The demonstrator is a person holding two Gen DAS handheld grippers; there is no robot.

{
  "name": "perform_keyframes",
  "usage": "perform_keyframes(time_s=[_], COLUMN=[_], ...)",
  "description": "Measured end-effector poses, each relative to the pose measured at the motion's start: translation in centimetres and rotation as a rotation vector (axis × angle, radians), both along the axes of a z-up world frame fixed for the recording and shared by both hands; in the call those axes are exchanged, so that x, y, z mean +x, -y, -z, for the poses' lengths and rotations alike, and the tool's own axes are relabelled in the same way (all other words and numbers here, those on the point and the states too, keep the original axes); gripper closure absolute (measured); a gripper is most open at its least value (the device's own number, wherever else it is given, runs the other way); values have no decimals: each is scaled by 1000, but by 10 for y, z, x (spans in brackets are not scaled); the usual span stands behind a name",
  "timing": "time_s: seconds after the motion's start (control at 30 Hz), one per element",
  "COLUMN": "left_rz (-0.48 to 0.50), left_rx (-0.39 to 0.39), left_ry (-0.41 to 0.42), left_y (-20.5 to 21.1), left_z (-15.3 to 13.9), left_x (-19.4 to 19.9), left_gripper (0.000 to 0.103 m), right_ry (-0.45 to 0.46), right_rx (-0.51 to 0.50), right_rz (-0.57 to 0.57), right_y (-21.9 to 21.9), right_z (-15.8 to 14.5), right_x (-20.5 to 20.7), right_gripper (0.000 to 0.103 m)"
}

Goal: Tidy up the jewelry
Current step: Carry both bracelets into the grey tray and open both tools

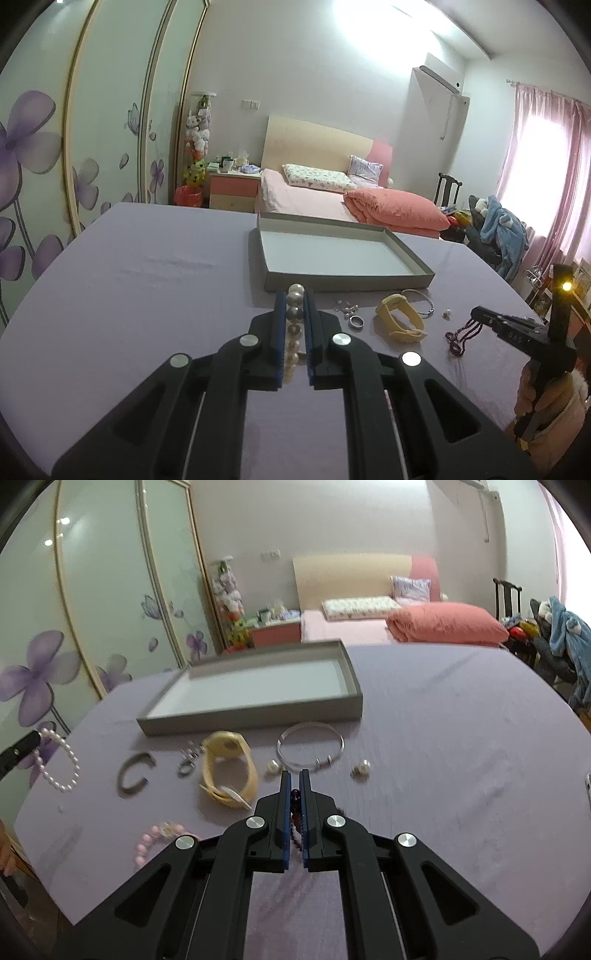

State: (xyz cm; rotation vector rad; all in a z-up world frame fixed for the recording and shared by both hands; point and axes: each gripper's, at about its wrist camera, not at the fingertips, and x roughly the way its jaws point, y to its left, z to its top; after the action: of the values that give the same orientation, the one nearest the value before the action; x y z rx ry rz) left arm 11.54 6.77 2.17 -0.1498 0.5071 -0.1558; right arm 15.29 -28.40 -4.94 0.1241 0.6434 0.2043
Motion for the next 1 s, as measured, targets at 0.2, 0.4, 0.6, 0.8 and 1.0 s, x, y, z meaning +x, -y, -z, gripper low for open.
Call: perform_keyframes(time_s=[0.2,0.4,0.6,0.8,1.0], left_rz=[2,4,9,10,10], left_rx=[3,1,0,-6,-4], left_ry=[26,38,43,44,59], left_y=[1,3,5,6,13], left_z=[-9,-13,-16,-21,-35], left_x=[-5,-7,-3,8,38], left_gripper=[93,93,93,93,93], right_ry=[83,133,175,223,284], right_rx=[8,12,12,0,-6], right_rz=[-20,-26,-33,-29,-23], right_y=[-4,-6,-7,-8,-10], right_z=[-23,-35,-47,-61,-83], right_x=[-7,-10,-9,-1,25], right_gripper=[98,98,98,98,98])
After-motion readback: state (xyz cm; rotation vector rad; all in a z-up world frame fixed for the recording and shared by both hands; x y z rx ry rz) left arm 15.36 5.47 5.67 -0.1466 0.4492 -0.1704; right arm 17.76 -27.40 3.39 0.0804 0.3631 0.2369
